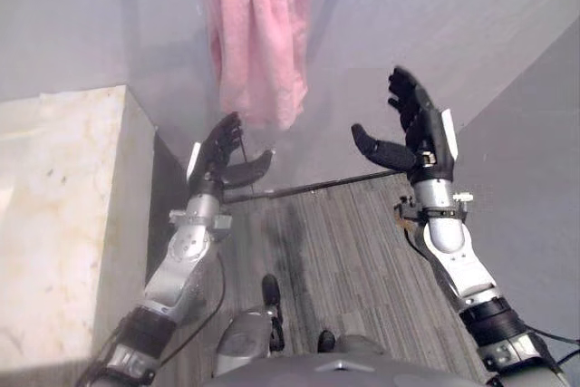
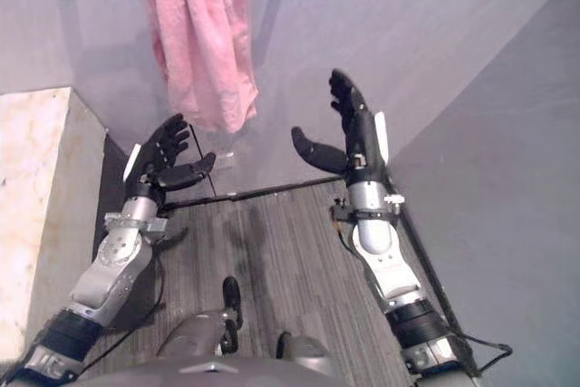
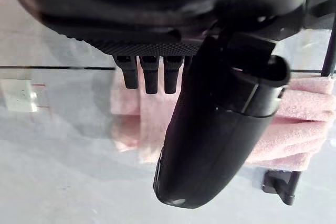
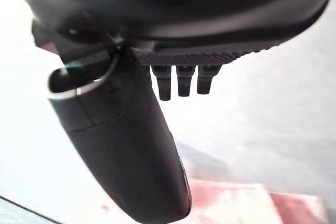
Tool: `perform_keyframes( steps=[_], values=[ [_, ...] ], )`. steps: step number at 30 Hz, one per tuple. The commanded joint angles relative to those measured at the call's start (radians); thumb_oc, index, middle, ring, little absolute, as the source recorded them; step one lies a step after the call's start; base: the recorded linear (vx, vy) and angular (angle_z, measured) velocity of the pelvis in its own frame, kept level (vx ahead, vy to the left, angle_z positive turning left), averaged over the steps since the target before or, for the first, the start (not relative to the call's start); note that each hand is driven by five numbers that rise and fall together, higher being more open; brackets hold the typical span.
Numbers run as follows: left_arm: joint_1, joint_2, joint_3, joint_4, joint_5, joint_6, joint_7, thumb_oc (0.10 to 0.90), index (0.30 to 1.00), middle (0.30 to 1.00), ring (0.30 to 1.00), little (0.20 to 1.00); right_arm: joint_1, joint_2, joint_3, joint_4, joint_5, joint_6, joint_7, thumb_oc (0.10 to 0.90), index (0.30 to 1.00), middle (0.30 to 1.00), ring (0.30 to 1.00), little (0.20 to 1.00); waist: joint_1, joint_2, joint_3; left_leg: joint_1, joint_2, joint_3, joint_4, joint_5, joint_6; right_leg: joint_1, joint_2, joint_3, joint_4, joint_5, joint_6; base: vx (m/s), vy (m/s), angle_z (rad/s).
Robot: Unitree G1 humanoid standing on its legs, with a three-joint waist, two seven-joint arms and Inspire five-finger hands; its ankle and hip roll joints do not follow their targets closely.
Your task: Organize the bathroom.
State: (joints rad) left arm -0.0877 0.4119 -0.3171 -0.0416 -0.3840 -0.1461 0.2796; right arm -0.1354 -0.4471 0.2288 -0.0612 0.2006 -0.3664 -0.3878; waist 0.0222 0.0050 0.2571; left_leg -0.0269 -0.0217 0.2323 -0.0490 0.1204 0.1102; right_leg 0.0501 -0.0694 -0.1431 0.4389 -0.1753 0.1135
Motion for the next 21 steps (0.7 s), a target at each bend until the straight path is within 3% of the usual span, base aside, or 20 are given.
perform_keyframes(
  steps=[1,3,4,5,9,11,16,21],
  values=[
    [-0.068,0.005,-0.040,-0.129,0.045,-0.172,-0.063,0.800,0.900,0.900,0.900,0.900,-0.143,0.002,-0.048,-0.005,-0.058,-0.135,-0.047,0.800,0.900,0.900,0.900,0.900,0.017,0.015,-0.155,0.014,0.010,-0.043,-0.031,-0.082,-0.060,-0.050,-0.014,-0.056,0.155,0.174,0.043,0.18,-0.038,0.27],
    [-0.090,0.014,-0.047,-0.139,0.044,-0.148,-0.031,0.800,0.900,0.900,0.900,0.900,-0.185,0.011,-0.027,-0.014,-0.057,-0.119,-0.028,0.800,0.900,0.900,0.900,0.900,0.025,0.017,-0.154,0.032,0.008,-0.054,-0.034,-0.085,-0.071,-0.060,-0.058,-0.103,0.050,0.151,0.029,0.15,-0.107,0.27],
    [-0.095,0.016,-0.046,-0.139,0.034,-0.146,-0.027,0.800,0.900,0.900,0.900,0.900,-0.194,0.008,-0.023,-0.027,-0.043,-0.106,-0.009,0.800,0.900,0.900,0.900,0.900,0.024,0.018,-0.151,0.039,0.010,-0.059,-0.034,-0.086,-0.076,-0.050,-0.055,-0.111,0.013,0.142,0.025,0.17,-0.201,0.22],
    [-0.099,0.021,-0.037,-0.146,0.020,-0.132,-0.018,0.800,0.900,0.900,0.900,0.900,-0.202,-0.002,-0.016,-0.063,0.013,-0.078,0.047,0.800,0.900,0.900,0.900,0.900,0.018,0.013,-0.146,0.062,0.004,-0.076,-0.034,-0.092,-0.084,-0.045,-0.041,-0.114,-0.106,0.142,0.020,0.15,-0.205,0.18],
    [-0.102,0.026,-0.045,-0.122,0.019,-0.111,-0.014,0.800,0.900,0.900,0.900,0.900,-0.197,-0.043,0.018,-0.111,0.164,-0.006,0.197,0.800,0.900,0.900,0.900,0.900,-0.026,-0.003,-0.136,0.102,-0.003,-0.125,-0.038,-0.111,-0.096,-0.054,-0.016,0.002,-0.357,0.196,0.032,0.15,-0.171,0.24],
    [-0.094,0.022,-0.060,-0.097,0.003,-0.127,-0.024,0.800,0.900,0.900,0.900,0.900,-0.195,-0.054,0.041,-0.110,0.291,0.051,0.263,0.800,0.900,0.900,0.900,0.900,-0.049,-0.012,-0.137,0.120,-0.004,-0.134,-0.036,-0.127,-0.091,-0.073,0.009,0.077,-0.377,0.219,0.041,0.14,-0.133,0.62],
    [-0.013,0.018,-0.049,-0.106,0.026,-0.166,-0.034,0.800,0.900,0.900,0.900,0.900,-0.211,-0.069,-0.014,-0.059,0.471,0.111,0.361,0.800,0.900,0.900,0.900,0.900,-0.032,-0.038,-0.168,0.138,0.012,-0.140,-0.038,-0.152,-0.099,-0.012,0.019,0.027,-0.469,0.222,0.015,0.13,-0.124,0.47],
    [0.014,0.016,-0.059,-0.094,0.040,-0.181,-0.026,0.800,0.900,0.900,0.900,0.900,-0.182,-0.063,-0.026,-0.086,0.456,0.109,0.366,0.800,0.900,0.900,0.900,0.900,-0.029,-0.046,-0.188,0.136,0.024,-0.126,-0.038,-0.156,-0.106,0.025,0.028,0.007,-0.511,0.218,0.003,0.10,-0.119,0.04]
  ],
)
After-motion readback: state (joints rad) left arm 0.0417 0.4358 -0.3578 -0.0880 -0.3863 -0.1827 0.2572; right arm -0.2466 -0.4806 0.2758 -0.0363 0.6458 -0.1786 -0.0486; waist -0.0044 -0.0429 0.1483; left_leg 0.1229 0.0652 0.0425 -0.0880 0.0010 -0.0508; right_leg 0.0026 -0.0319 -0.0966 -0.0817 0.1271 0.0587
